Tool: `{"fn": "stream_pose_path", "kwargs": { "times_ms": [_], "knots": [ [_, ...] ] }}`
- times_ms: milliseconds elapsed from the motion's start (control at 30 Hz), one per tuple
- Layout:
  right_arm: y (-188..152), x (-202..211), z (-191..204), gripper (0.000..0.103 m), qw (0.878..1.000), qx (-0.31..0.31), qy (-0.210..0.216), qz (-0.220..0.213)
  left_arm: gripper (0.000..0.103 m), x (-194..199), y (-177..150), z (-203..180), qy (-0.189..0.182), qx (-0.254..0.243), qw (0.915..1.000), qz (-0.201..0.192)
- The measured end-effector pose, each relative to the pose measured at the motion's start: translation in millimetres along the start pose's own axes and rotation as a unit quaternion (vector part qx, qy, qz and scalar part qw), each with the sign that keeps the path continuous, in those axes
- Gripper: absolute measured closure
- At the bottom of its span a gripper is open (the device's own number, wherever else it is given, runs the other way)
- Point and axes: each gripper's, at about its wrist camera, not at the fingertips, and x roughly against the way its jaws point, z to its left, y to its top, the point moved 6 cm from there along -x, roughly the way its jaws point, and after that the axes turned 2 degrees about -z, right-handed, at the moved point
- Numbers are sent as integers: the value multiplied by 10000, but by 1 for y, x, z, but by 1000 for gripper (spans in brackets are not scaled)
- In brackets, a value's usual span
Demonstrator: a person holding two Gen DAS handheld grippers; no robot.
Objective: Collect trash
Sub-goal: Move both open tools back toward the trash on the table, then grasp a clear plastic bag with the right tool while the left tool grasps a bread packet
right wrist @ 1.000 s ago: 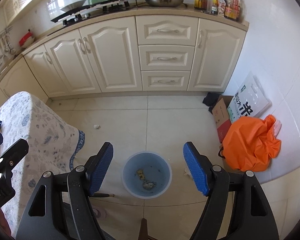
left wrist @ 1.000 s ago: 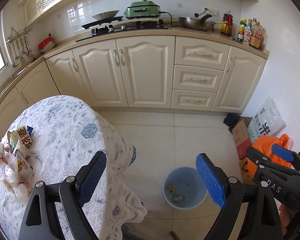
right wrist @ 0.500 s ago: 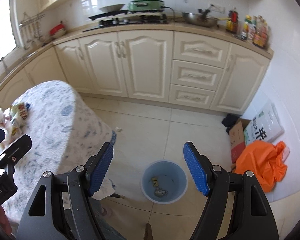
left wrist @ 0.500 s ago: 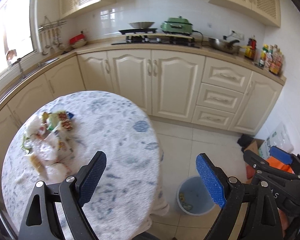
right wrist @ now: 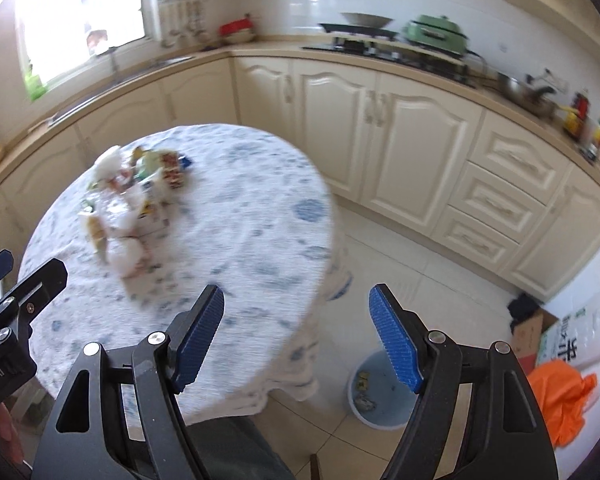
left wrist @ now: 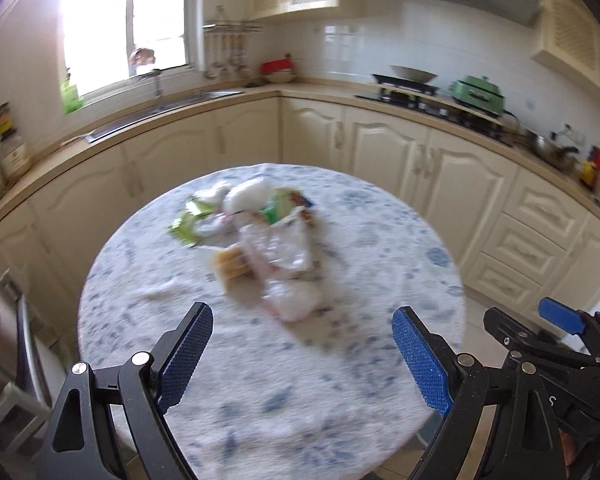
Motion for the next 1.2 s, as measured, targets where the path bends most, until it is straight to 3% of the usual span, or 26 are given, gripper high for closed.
{"fn": "stream_pose_path", "kwargs": {
  "times_ms": [200,400,933,967,1033,1067,1200],
  "knots": [
    [6,-16,61,26,9975,499,484,134,14,7,-5,47,522,442,9976,112],
    [13,-40,110,23,9928,829,794,341,15,-5,-4,76,759,685,9944,276],
    [33,-120,200,24,9823,1404,941,814,15,-96,11,158,1073,1062,9856,761],
    [34,-126,203,27,9820,1373,973,853,15,-101,11,159,1079,1052,9854,787],
    [37,-138,206,45,9834,1307,878,904,15,-113,13,162,1134,960,9854,828],
    [37,-144,205,63,9841,1331,731,922,15,-117,15,162,1168,871,9858,835],
    [34,-158,199,68,9850,1117,847,1010,14,-133,21,157,1111,677,9880,833]
  ]
}}
